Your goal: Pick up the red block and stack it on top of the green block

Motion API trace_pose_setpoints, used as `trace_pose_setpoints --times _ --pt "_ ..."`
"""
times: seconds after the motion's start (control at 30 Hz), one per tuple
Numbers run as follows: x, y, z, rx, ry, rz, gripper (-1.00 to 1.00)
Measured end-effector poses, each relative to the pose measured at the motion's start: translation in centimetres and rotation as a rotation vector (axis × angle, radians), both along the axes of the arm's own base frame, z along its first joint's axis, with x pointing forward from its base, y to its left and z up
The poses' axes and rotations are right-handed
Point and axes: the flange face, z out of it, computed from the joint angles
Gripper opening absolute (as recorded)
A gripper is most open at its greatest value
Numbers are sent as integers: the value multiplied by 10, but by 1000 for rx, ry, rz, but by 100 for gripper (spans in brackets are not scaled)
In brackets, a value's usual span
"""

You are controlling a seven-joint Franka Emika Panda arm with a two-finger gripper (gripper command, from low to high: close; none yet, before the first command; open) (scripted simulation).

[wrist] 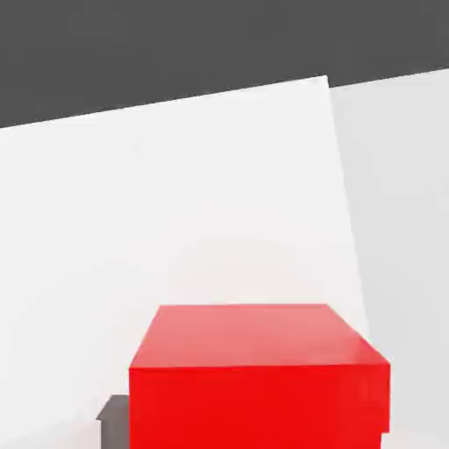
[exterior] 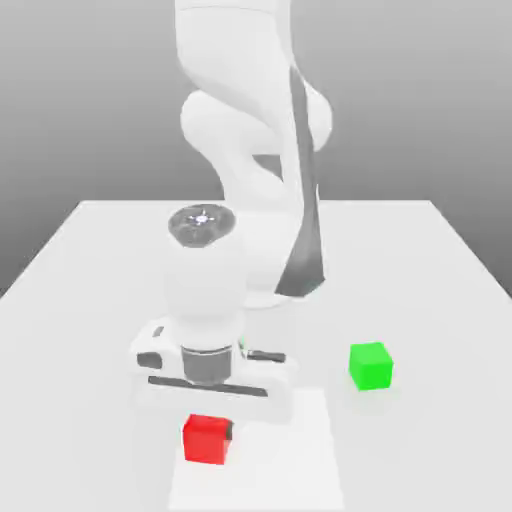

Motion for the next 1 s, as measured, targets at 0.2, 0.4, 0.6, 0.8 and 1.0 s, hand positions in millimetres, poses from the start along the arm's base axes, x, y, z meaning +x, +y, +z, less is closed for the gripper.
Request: trace_pose_setpoints --times 0.2,0.4,0.6,0.8,1.0 --pt "-10 51 53 15 -2 172 -100" --pt "-72 164 75 30 -4 673 -100" --pt "-144 227 75 1 1 1100 -100" --pt "-148 230 32 -5 1 1129 -100" --pt "-148 228 18 -2 1 1122 100"
